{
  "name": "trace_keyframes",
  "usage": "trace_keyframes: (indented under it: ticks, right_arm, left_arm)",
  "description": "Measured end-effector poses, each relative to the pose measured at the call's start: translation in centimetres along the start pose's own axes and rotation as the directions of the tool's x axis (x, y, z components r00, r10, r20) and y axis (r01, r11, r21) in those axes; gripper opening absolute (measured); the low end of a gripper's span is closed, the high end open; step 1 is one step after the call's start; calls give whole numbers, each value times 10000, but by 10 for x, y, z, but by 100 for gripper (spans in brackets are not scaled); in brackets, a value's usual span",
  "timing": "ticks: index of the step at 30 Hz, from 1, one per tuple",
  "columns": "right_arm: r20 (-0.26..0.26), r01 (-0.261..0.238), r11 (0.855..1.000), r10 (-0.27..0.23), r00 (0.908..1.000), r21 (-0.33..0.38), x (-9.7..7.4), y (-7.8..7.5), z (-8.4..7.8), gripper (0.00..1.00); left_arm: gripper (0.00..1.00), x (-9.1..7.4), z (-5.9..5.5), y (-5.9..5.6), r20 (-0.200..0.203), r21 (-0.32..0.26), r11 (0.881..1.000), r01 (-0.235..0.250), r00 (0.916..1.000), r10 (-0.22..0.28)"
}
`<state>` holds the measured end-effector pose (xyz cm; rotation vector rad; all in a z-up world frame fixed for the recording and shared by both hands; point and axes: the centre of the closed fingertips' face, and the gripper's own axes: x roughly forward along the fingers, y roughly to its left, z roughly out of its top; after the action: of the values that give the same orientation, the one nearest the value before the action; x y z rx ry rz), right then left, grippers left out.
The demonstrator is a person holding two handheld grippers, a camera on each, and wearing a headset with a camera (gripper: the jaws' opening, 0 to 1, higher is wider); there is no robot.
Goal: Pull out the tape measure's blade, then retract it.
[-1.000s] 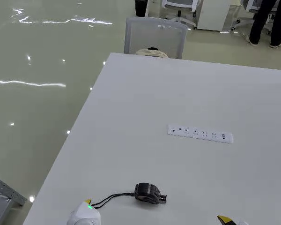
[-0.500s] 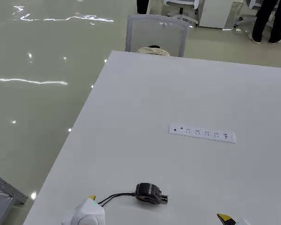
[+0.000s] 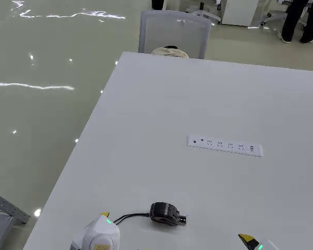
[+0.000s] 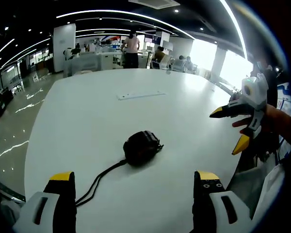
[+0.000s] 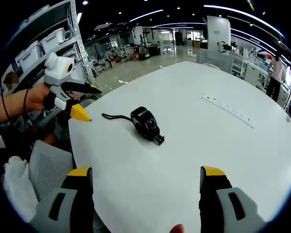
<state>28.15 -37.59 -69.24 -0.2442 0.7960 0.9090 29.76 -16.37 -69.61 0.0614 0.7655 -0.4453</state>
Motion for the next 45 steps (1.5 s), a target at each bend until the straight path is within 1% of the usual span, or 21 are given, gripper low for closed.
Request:
trace_keyframes:
  ticks: [4,11,15,20,23,32,38,45]
  right_arm:
    - [-35,-33,10000,33,10000,-33,3,0,0,94]
    - [-94,-79,10000,79,9999,-59,9,-1,1,94]
    - [-138,-134,9999,132,9998,-109,12,-1,1,94]
    - [-211,-263,9995,259,9994,-195,19,-1,1,93]
    - [-276,-311,9992,304,9992,-253,23,-1,0,93]
    - [-394,-438,9986,426,9983,-299,32,-3,0,93]
    - [-502,-509,9977,487,9976,-441,38,-4,0,93]
    - [-601,-634,9964,600,9964,-566,44,-2,0,92]
  left_arm:
    - [98,2,3,0,38,97,9999,73,10000,-73]
    - [98,7,4,0,-42,295,9995,150,9999,-149]
    - [98,10,5,0,-17,441,9988,223,9998,-222]
    - [97,15,6,-1,-87,708,9970,327,9994,-322]
    - [97,18,7,-1,-80,764,9964,372,9993,-367]
    - [96,28,7,-1,-208,955,9939,545,9984,-527]
    - [96,36,5,0,-339,1079,9920,662,9974,-629]
    - [95,41,4,-1,-451,1264,9887,809,9961,-757]
